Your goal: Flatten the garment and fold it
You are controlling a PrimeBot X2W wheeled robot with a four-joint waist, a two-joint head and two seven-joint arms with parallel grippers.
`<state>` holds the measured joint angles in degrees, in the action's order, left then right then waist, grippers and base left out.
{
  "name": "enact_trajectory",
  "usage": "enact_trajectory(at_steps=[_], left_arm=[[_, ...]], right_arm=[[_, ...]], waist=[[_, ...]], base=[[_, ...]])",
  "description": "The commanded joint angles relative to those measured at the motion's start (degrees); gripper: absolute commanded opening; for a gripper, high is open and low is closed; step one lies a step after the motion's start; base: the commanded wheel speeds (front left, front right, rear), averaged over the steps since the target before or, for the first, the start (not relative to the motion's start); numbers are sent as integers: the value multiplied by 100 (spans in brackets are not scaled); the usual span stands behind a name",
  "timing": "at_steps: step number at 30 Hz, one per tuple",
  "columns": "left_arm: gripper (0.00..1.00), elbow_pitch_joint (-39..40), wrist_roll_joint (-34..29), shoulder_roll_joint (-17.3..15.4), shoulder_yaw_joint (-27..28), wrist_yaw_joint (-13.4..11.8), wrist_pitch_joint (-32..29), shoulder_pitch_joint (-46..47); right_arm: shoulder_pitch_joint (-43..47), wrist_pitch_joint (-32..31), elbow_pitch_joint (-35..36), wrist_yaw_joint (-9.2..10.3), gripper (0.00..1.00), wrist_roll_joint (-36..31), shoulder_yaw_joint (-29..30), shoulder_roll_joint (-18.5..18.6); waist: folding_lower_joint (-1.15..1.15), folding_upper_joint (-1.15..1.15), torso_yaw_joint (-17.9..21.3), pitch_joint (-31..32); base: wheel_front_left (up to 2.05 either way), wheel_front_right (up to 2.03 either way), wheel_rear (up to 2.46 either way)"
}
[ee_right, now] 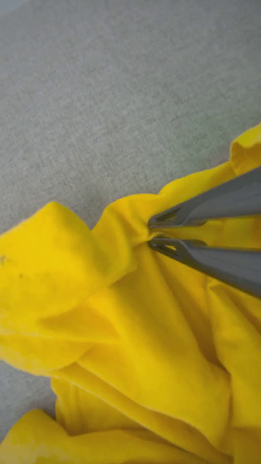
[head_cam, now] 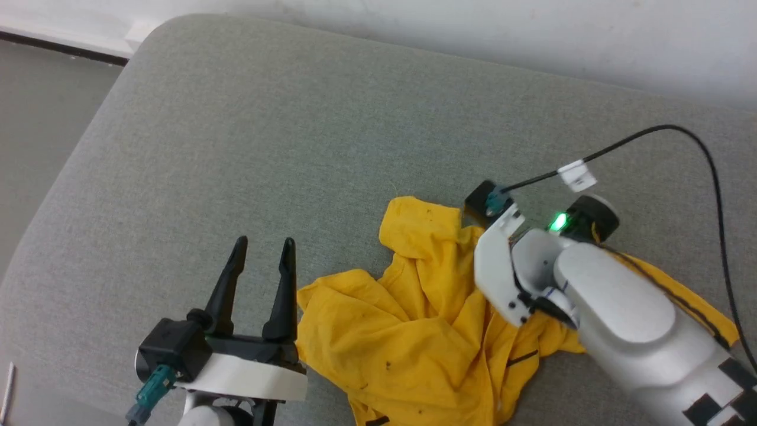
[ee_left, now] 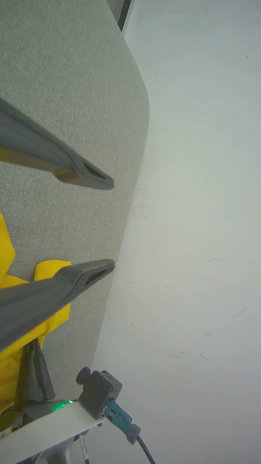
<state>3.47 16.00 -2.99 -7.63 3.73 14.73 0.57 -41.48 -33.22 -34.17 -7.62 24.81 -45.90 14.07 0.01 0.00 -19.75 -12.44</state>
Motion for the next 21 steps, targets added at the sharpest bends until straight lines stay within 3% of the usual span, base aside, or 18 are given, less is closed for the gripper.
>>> enact_trajectory(at_steps=[1,10,14,18,19,20,21], left_arm=[[100,-20,6,12,29,-25,27,53],[100,6,-58,12,52,-34,27,-6],[100,10,-56,12,9,-22,27,12],[100,-23,-39,12,-18,-6,27,42],[100,-31,-34,12,-22,-4,27,52],[100,-39,-30,12,-22,-4,27,61],[100,-48,-30,12,-16,-6,27,65]], right_arm=[[-136,233,-179,13,0,-141,164,54],[-753,955,-331,13,0,-673,1192,316],[-727,1062,-622,13,0,-1377,1896,532],[-349,778,-1012,13,0,-2107,2558,416],[-248,774,-1048,13,16,-2158,2744,326],[-166,829,-1042,13,78,-2223,2904,235],[-97,936,-999,13,100,-2308,2983,152]], waist=[[-1,0,43,53],[-1,0,152,211],[-1,0,145,136],[-1,0,139,55],[-1,0,142,44],[-1,0,149,40],[-1,0,165,47]], base=[[0,0,0],[0,0,0],[0,0,0],[0,0,0],[0,0,0],[0,0,0],[0,0,0]])
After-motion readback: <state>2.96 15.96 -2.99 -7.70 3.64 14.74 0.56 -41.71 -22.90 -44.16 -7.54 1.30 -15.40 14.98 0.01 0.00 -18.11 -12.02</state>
